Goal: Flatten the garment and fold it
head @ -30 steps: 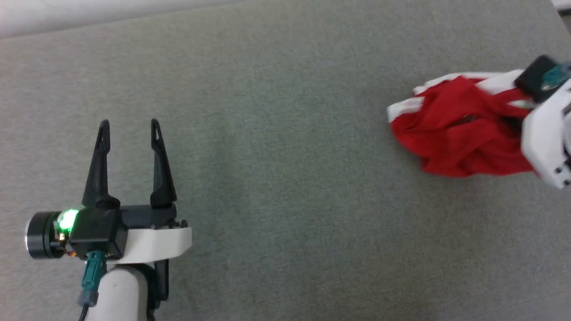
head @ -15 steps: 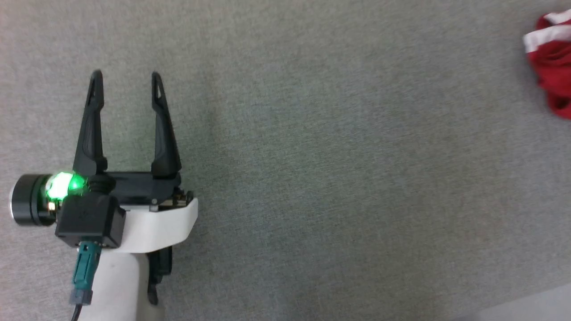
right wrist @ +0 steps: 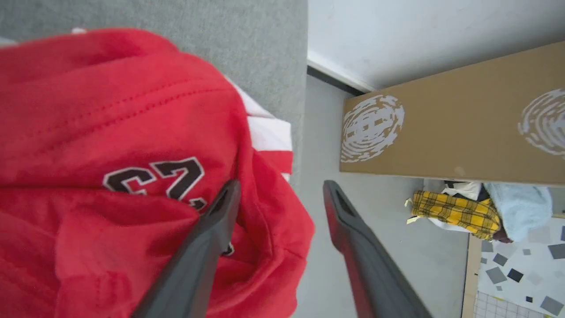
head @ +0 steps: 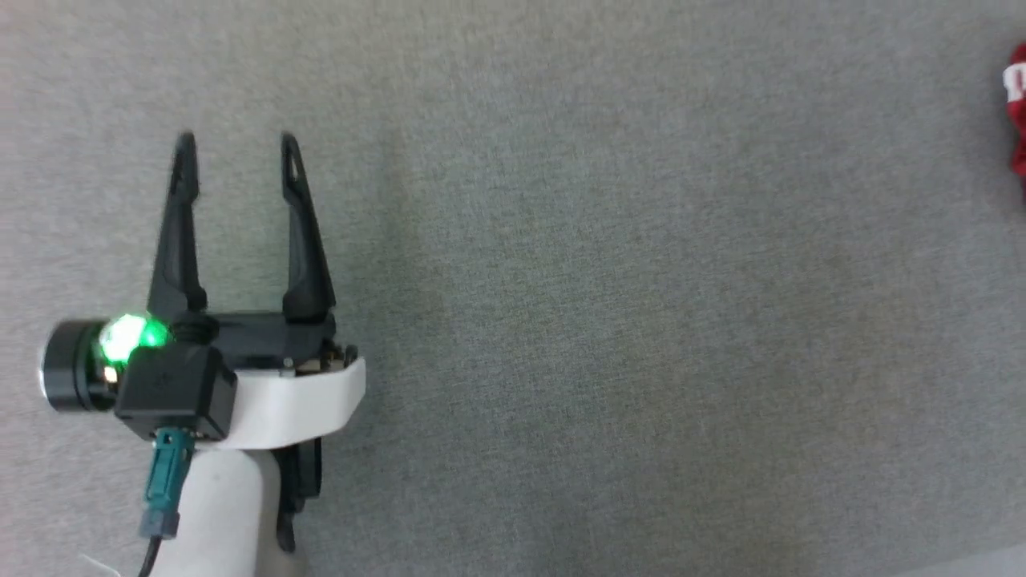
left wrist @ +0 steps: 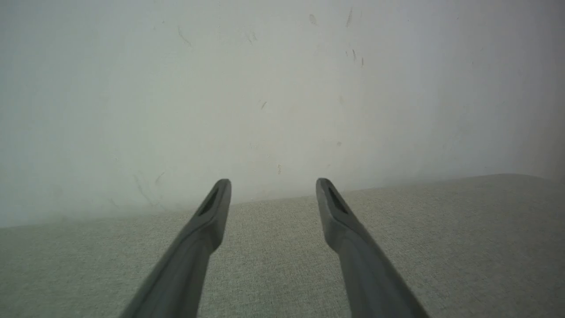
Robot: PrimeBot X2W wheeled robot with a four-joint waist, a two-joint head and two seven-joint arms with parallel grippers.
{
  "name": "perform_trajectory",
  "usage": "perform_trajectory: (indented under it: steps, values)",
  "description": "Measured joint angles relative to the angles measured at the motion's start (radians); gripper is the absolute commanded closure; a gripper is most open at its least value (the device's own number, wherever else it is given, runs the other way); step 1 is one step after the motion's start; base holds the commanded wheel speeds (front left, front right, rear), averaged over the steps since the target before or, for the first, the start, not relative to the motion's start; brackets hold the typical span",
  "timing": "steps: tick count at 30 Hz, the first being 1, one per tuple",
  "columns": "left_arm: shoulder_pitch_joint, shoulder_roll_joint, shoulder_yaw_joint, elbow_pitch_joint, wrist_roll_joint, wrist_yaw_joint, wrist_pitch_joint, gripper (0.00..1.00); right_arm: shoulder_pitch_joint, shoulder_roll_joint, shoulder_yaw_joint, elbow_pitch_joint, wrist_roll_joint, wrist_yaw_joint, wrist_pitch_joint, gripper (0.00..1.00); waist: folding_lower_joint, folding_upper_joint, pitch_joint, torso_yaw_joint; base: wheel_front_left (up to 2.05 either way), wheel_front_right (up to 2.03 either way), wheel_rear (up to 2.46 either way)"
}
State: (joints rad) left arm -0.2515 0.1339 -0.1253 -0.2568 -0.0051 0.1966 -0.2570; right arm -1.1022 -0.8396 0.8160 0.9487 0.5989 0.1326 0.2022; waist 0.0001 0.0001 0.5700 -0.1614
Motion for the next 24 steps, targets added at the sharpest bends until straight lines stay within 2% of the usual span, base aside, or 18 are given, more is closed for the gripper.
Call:
perform_trajectory:
  steps: [3, 6, 11, 13, 16, 19, 24]
  values:
    - [0.037, -0.006, 0.013, 0.026, -0.015, 0.008, 0.0, 0.0, -0.006, -0.026, -0.022, 0.001, -0.05, 0.0, -0.094, 0.0, -0.0001, 0.0, -0.047, 0.003, 0.0, 0.0, 0.0]
    - [0.075, -0.011, 0.038, 0.046, -0.035, 0.01, 0.0, 0.0, -0.01, -0.025, -0.082, -0.007, -0.069, 0.0, -0.201, 0.0, -0.0002, 0.0, -0.1, 0.005, 0.0, 0.0, 0.0]
    - [0.142, -0.02, 0.077, 0.066, -0.041, 0.011, 0.0, 0.0, 0.001, 0.03, -0.184, -0.063, -0.117, 0.0, -0.402, 0.0, -0.0003, 0.0, -0.189, 0.009, 0.0, 0.0, 0.0]
    - [0.165, -0.025, 0.089, 0.071, -0.041, 0.011, 0.0, 0.0, 0.026, 0.066, -0.238, -0.101, -0.127, 0.0, -0.442, 0.0, -0.0003, 0.0, -0.224, 0.013, 0.0, 0.0, 0.0]
    - [0.191, -0.03, 0.104, 0.079, -0.048, 0.007, 0.0, 0.0, 0.089, 0.104, -0.334, -0.192, -0.178, 0.0, -0.458, 0.0, -0.0004, 0.0, -0.273, 0.021, 0.0, 0.0, 0.0]
    - [0.207, -0.031, 0.116, 0.094, -0.046, -0.002, 0.0, 0.0, 0.186, 0.157, -0.497, -0.369, -0.246, 0.0, -0.459, 0.0, -0.0004, 0.0, -0.318, 0.033, 0.0, 0.0, 0.0]
    - [0.228, -0.032, 0.12, 0.142, -0.044, -0.017, 0.0, 0.0, 0.442, 0.328, -0.693, -0.641, -0.362, 0.0, -0.459, 0.0, -0.0003, 0.0, -0.376, 0.064, 0.0, 0.0, 0.0]
